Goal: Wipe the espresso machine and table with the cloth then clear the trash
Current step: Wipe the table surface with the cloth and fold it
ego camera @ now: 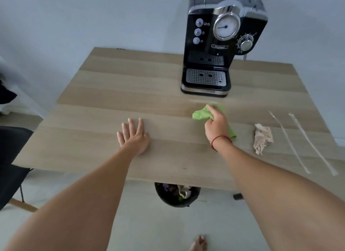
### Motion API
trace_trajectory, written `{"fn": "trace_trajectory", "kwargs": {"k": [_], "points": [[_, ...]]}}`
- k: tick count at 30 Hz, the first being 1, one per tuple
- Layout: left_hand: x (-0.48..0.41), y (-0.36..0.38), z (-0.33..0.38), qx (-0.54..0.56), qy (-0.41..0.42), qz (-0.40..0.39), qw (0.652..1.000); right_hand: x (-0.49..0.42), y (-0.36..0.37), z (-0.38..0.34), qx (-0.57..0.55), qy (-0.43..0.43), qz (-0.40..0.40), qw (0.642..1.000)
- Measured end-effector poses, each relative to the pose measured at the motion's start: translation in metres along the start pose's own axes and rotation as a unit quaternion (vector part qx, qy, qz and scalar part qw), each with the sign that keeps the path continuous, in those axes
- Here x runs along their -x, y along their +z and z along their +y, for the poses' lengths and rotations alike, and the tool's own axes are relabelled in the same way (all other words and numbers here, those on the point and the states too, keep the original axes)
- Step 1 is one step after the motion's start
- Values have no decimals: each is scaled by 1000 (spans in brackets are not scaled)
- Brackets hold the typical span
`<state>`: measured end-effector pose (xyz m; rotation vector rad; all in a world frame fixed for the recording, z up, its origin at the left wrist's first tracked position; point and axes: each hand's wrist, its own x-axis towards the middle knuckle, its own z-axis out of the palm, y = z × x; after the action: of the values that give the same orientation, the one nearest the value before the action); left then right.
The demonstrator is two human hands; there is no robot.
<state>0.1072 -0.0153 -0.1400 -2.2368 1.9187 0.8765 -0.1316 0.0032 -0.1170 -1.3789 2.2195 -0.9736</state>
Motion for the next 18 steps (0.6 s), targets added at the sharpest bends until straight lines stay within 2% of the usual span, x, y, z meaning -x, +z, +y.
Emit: {"fn": "trace_trajectory", "kwargs": {"k": [1, 3, 6, 14, 16, 18], "points": [[-4, 0, 4, -3, -2, -2, 1000, -12, -3, 10, 42, 25, 14, 999], [-10, -1, 11, -13, 0, -4, 1000, -33, -6, 23, 121, 91, -12, 988], [-16, -2, 15, -31, 5, -4, 999, -56, 6, 25, 148, 148, -65, 976], [-24, 0, 17, -40, 0, -3, 999, -71, 37, 16, 213, -5, -133, 968], [-25, -1, 17, -43, 4, 0, 999, -60, 41, 9, 200, -79, -167, 962], [-24, -1, 18, -44, 9, 1, 999, -44, 44, -1, 157, -105, -215, 958]]}}
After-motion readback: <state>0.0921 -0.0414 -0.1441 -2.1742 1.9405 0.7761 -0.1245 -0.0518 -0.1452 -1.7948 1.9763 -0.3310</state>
